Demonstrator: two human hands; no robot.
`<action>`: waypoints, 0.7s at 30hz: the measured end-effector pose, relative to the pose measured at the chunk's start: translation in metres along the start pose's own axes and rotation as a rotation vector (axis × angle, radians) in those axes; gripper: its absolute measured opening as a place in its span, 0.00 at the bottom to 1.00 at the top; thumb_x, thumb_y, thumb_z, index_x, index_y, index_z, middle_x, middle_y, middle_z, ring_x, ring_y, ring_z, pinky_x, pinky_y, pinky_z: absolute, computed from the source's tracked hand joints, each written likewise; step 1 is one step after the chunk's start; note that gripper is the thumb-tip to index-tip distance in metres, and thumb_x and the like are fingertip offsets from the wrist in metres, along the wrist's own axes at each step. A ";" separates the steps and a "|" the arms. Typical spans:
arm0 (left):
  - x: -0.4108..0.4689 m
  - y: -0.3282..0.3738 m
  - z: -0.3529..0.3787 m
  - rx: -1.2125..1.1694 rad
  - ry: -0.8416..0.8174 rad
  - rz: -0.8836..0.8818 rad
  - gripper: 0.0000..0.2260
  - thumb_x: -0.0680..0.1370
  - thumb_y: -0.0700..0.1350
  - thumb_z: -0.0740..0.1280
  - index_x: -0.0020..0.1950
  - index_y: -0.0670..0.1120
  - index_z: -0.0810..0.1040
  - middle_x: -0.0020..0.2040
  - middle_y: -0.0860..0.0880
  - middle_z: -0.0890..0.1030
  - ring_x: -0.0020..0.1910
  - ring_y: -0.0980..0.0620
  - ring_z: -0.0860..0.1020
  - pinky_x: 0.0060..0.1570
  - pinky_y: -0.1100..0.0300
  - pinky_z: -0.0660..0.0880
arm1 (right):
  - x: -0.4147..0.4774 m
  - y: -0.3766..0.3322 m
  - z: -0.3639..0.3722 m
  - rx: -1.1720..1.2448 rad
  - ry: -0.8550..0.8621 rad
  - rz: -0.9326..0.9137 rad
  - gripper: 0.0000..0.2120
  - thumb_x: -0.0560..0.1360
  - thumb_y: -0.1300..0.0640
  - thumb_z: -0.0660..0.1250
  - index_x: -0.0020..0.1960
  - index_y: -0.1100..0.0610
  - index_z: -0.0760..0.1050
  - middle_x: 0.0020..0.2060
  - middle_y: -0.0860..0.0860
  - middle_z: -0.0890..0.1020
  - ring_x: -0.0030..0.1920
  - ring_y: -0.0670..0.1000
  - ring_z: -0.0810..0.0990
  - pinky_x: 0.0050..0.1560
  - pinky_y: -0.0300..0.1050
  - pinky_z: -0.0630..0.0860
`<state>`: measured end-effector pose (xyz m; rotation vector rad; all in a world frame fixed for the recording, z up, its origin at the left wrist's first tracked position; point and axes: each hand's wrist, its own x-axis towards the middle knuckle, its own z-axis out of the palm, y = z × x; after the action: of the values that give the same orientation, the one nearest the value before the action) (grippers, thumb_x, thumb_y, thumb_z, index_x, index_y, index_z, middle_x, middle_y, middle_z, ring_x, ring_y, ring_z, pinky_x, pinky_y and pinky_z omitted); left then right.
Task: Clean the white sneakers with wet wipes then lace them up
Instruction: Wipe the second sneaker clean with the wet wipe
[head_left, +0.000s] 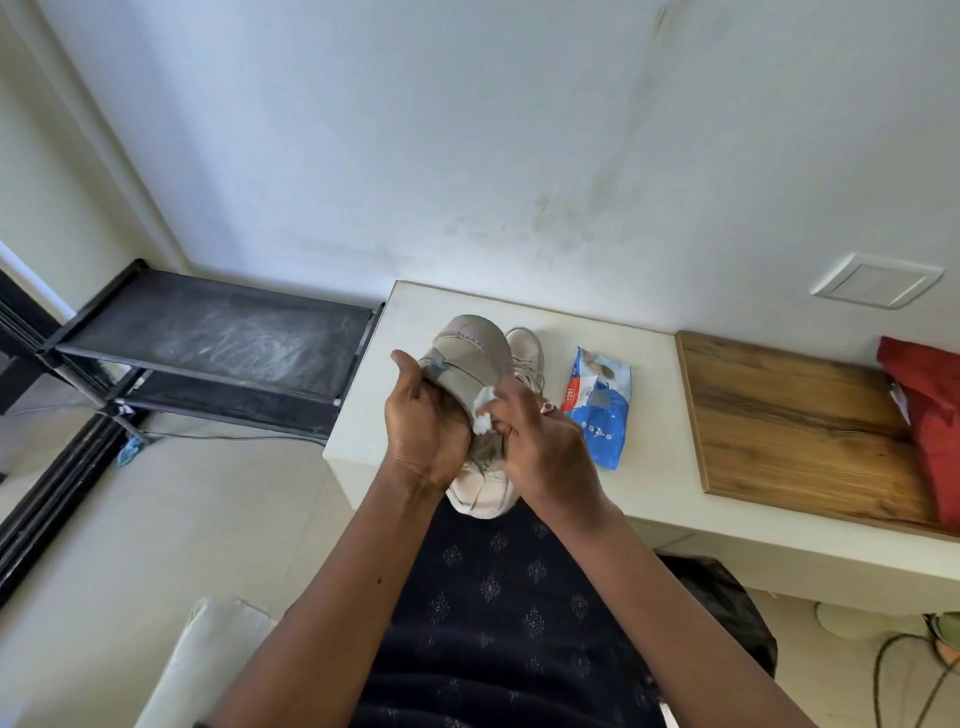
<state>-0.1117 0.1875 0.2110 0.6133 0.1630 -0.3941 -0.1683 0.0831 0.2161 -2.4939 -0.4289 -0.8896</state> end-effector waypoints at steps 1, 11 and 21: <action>0.001 0.001 0.000 0.019 0.007 0.011 0.31 0.81 0.61 0.46 0.58 0.36 0.74 0.50 0.41 0.82 0.51 0.47 0.81 0.58 0.54 0.76 | -0.005 0.002 0.000 0.010 0.002 -0.011 0.27 0.62 0.79 0.67 0.55 0.60 0.64 0.36 0.54 0.84 0.39 0.55 0.83 0.39 0.44 0.80; -0.010 -0.005 0.008 0.072 -0.191 -0.067 0.41 0.71 0.73 0.43 0.51 0.39 0.76 0.47 0.42 0.79 0.51 0.48 0.79 0.55 0.59 0.76 | 0.036 -0.025 0.009 0.083 0.194 0.139 0.18 0.70 0.66 0.69 0.54 0.57 0.63 0.35 0.53 0.84 0.35 0.56 0.82 0.32 0.43 0.78; -0.004 0.009 0.007 0.065 -0.199 0.024 0.45 0.73 0.72 0.40 0.63 0.36 0.73 0.61 0.38 0.77 0.65 0.42 0.73 0.69 0.51 0.66 | 0.004 -0.001 0.006 0.067 0.161 0.210 0.18 0.71 0.67 0.68 0.54 0.56 0.64 0.38 0.56 0.84 0.38 0.55 0.84 0.34 0.44 0.80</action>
<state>-0.1112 0.1919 0.2223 0.6351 -0.0478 -0.4358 -0.1623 0.0882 0.2150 -2.3331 -0.1374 -0.9637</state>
